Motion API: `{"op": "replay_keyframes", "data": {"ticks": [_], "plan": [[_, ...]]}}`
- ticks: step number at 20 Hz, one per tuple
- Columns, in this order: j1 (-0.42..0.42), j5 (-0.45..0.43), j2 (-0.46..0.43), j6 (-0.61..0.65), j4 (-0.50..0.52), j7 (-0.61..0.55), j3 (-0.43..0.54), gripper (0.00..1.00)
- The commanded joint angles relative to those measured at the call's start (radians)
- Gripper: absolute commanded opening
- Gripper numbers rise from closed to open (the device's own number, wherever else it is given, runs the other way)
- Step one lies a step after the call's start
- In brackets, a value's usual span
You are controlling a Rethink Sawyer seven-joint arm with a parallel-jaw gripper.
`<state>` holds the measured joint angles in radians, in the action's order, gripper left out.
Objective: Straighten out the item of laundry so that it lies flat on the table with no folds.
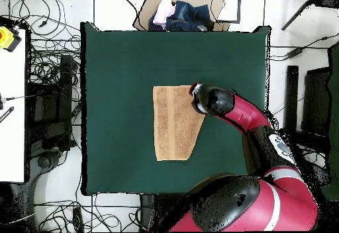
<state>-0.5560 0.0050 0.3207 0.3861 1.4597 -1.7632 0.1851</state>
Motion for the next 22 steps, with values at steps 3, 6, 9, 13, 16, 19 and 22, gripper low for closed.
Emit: {"op": "replay_keyframes", "data": {"ticks": [3,6,9,13,16,19,22], "plan": [[0.296,0.205,-0.065,0.185,-0.124,-0.613,-0.393,1.00],[0.315,0.247,-0.078,0.173,-0.120,-0.593,-0.412,1.00],[0.336,0.275,-0.096,0.170,-0.127,-0.602,-0.418,1.00],[0.387,0.309,-0.166,0.224,-0.230,-0.665,-0.432,1.00],[0.418,0.342,-0.246,0.243,-0.335,-0.719,-0.432,1.00],[0.440,0.374,-0.314,0.256,-0.425,-0.768,-0.437,1.00],[0.451,0.383,-0.347,0.305,-0.492,-0.794,-0.460,1.00]]}}
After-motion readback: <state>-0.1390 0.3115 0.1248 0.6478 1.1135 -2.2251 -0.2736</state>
